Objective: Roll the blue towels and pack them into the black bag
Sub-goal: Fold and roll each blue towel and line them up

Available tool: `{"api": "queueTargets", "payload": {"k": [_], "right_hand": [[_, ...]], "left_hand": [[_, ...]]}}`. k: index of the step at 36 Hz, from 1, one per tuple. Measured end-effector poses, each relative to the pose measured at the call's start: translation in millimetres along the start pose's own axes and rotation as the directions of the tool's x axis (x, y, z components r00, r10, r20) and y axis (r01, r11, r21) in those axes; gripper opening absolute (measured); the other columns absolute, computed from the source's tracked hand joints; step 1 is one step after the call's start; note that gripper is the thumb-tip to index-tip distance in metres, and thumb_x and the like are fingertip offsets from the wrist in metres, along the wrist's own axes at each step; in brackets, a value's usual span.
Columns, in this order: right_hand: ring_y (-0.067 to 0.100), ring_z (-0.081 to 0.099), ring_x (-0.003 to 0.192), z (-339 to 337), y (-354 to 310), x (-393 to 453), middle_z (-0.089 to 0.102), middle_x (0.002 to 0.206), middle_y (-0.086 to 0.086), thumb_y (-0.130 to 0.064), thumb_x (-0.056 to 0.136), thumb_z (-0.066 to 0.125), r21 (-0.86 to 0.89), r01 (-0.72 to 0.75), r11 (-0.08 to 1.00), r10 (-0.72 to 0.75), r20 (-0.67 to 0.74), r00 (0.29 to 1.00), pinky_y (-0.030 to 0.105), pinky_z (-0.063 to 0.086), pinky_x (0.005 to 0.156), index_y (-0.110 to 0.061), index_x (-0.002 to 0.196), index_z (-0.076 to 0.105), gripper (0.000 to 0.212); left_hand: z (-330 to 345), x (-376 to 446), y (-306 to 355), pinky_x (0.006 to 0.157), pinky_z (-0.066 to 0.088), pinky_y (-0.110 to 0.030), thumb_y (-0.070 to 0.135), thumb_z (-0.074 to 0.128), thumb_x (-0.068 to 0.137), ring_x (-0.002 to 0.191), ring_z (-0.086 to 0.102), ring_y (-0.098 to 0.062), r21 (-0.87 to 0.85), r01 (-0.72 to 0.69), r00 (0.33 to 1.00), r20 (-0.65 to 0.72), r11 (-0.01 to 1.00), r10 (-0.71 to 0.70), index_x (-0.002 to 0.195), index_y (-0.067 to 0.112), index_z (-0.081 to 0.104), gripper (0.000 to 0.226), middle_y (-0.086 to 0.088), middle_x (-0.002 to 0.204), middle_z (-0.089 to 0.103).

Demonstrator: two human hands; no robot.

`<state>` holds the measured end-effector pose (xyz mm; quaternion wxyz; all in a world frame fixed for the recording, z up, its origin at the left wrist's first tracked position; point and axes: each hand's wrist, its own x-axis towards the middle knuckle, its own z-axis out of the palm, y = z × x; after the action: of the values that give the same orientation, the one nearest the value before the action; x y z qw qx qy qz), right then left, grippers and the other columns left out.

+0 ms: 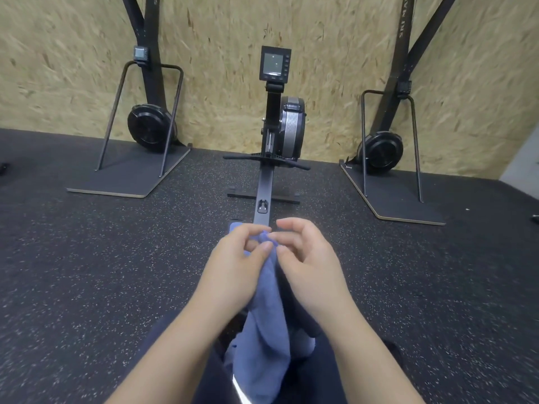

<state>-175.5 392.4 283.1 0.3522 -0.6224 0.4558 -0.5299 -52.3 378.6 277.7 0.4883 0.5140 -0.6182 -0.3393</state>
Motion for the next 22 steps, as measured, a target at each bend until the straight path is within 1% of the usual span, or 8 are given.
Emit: {"api": "queueTargets", "payload": {"k": [3, 6, 8, 10, 11, 14, 18, 22], "right_hand": [[0.008, 0.064, 0.087, 2.6, 5.8, -0.4, 0.068, 0.092, -0.011, 0.004, 0.085, 0.058, -0.066, 0.052, 0.996, -0.053, -0.010, 0.999, 0.021, 0.051, 0.079, -0.034, 0.097, 0.055, 0.040], [0.012, 0.062, 0.085, 3.0, 8.8, -1.7, 0.063, 0.099, -0.009, -0.001, 0.084, 0.061, -0.154, 0.067, 0.986, -0.071, -0.021, 0.997, 0.029, 0.053, 0.078, -0.039, 0.097, 0.052, 0.041], [0.010, 0.060, 0.083, 0.3, 10.3, -3.1, 0.061, 0.100, -0.009, -0.003, 0.083, 0.062, -0.202, 0.066, 0.977, -0.073, -0.026, 0.997, 0.025, 0.051, 0.077, -0.040, 0.096, 0.051, 0.041], [0.006, 0.059, 0.079, -3.2, 10.5, -3.9, 0.061, 0.097, -0.010, -0.004, 0.083, 0.063, -0.231, 0.060, 0.971, -0.071, -0.040, 0.997, 0.015, 0.046, 0.073, -0.040, 0.095, 0.050, 0.041], [0.004, 0.058, 0.077, -4.9, 10.7, -3.9, 0.062, 0.095, -0.011, -0.004, 0.083, 0.064, -0.239, 0.054, 0.970, -0.068, -0.052, 0.996, 0.012, 0.045, 0.072, -0.040, 0.095, 0.050, 0.041], [0.002, 0.057, 0.073, -9.3, 14.3, -3.7, 0.062, 0.088, -0.011, -0.004, 0.083, 0.067, -0.251, 0.030, 0.968, -0.056, -0.098, 0.994, 0.011, 0.044, 0.070, -0.039, 0.093, 0.050, 0.040], [0.004, 0.055, 0.069, -15.1, 19.1, -3.9, 0.063, 0.078, -0.011, -0.010, 0.082, 0.071, -0.255, 0.016, 0.967, -0.058, -0.157, 0.986, 0.012, 0.043, 0.069, -0.036, 0.088, 0.056, 0.031], [0.000, 0.054, 0.065, -15.1, 15.3, -5.0, 0.066, 0.075, -0.008, -0.010, 0.083, 0.071, -0.245, 0.024, 0.969, -0.062, -0.149, 0.987, 0.008, 0.041, 0.064, -0.021, 0.079, 0.066, 0.012]], "left_hand": [[-3.1, 0.1, 2.0, 0.077, 0.052, -0.029, 0.011, 0.062, 0.090, 0.078, 0.069, -0.013, 0.007, -0.004, 1.000, -0.028, 1.000, 0.004, 0.093, 0.023, 0.065, 0.013, 0.002, 0.083, 0.072], [-5.5, 1.1, 1.9, 0.072, 0.048, -0.026, 0.011, 0.062, 0.090, 0.073, 0.065, -0.011, 0.009, -0.014, 0.997, -0.075, 1.000, 0.015, 0.084, 0.026, 0.065, 0.016, 0.005, 0.079, 0.071], [-8.5, 3.2, 0.8, 0.069, 0.044, -0.025, 0.011, 0.061, 0.090, 0.069, 0.060, -0.008, -0.003, -0.025, 0.994, -0.107, 1.000, 0.025, 0.083, 0.028, 0.064, 0.018, 0.008, 0.076, 0.068], [-12.6, 5.6, 0.4, 0.068, 0.041, -0.023, 0.011, 0.060, 0.091, 0.069, 0.057, -0.005, -0.039, -0.047, 0.990, -0.136, 0.998, 0.041, 0.085, 0.028, 0.064, 0.019, 0.009, 0.076, 0.065], [-15.0, 6.4, 0.6, 0.068, 0.041, -0.021, 0.010, 0.059, 0.091, 0.069, 0.056, -0.003, -0.058, -0.064, 0.987, -0.149, 0.996, 0.055, 0.085, 0.028, 0.064, 0.019, 0.009, 0.077, 0.064], [-23.7, 9.1, 2.8, 0.064, 0.040, -0.013, 0.006, 0.056, 0.093, 0.062, 0.051, 0.004, -0.118, -0.106, 0.976, -0.203, 0.987, 0.080, 0.085, 0.025, 0.062, 0.022, 0.007, 0.075, 0.060], [-37.7, 13.5, 1.2, 0.066, 0.040, -0.022, 0.010, 0.054, 0.095, 0.064, 0.051, 0.000, -0.159, -0.110, 0.957, -0.283, 0.981, 0.062, 0.085, 0.028, 0.061, 0.022, 0.006, 0.077, 0.060], [-44.1, 16.7, -2.1, 0.074, 0.043, -0.029, 0.013, 0.055, 0.095, 0.073, 0.055, -0.008, -0.195, -0.107, 0.947, -0.317, 0.975, 0.041, 0.086, 0.030, 0.062, 0.021, 0.003, 0.082, 0.063]]}}
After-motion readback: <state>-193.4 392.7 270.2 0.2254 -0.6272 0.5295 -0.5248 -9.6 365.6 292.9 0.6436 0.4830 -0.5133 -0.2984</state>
